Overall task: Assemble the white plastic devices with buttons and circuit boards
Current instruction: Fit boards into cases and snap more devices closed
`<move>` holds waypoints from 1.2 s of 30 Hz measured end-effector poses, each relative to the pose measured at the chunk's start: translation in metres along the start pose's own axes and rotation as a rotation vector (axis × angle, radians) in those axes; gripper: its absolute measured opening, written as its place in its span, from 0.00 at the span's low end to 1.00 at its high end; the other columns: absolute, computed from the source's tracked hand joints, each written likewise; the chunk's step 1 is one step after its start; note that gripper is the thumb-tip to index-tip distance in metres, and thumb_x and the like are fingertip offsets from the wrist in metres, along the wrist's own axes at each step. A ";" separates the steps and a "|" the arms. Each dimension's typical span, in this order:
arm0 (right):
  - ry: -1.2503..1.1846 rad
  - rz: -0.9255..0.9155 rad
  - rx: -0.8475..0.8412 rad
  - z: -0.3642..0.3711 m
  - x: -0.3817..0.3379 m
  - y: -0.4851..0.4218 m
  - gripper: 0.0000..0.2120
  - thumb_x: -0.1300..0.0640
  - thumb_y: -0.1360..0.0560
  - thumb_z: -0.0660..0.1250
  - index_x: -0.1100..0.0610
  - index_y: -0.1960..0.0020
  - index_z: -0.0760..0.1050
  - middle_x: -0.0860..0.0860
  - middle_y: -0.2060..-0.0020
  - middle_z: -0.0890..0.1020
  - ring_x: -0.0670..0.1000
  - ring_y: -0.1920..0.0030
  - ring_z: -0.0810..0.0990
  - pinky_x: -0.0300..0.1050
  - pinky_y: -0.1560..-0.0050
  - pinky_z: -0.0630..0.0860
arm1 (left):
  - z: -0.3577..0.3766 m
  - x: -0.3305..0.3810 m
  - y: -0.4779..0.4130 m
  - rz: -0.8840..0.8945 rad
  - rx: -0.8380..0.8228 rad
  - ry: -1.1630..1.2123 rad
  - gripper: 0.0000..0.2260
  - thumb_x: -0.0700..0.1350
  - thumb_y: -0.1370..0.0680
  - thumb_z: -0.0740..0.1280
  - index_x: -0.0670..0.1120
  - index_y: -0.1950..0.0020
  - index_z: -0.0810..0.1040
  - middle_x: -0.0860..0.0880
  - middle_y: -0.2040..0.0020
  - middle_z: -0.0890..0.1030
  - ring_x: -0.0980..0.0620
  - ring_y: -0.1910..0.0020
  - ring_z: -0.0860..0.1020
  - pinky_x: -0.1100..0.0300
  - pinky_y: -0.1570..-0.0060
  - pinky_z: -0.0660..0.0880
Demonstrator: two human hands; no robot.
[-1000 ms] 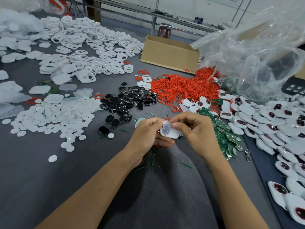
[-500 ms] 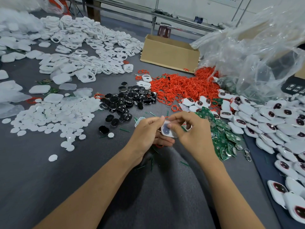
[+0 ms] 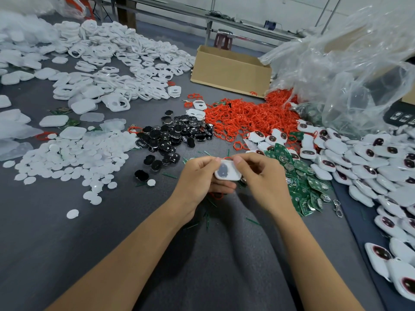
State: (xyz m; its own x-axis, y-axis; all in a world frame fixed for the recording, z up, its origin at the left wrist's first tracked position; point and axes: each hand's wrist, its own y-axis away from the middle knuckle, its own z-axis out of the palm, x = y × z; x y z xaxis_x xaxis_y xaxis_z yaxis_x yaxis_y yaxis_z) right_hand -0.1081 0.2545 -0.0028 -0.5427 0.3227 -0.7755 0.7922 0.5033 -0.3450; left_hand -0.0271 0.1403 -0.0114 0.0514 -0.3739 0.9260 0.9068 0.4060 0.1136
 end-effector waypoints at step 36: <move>0.734 0.400 0.010 -0.063 0.031 -0.002 0.20 0.56 0.30 0.71 0.56 0.39 0.73 0.56 0.45 0.79 0.58 0.44 0.76 0.50 0.48 0.74 | -0.005 -0.006 -0.005 0.080 0.164 -0.079 0.07 0.32 0.22 0.59 0.34 0.53 0.77 0.39 0.65 0.81 0.43 0.71 0.82 0.59 0.73 0.79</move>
State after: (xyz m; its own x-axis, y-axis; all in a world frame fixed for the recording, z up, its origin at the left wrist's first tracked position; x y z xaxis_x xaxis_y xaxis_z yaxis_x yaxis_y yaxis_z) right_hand -0.1444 0.3143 0.0072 -0.2616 0.9172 -0.3004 0.9642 0.2343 -0.1243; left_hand -0.0295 0.1362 -0.0191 0.0823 -0.2712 0.9590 0.8205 0.5646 0.0893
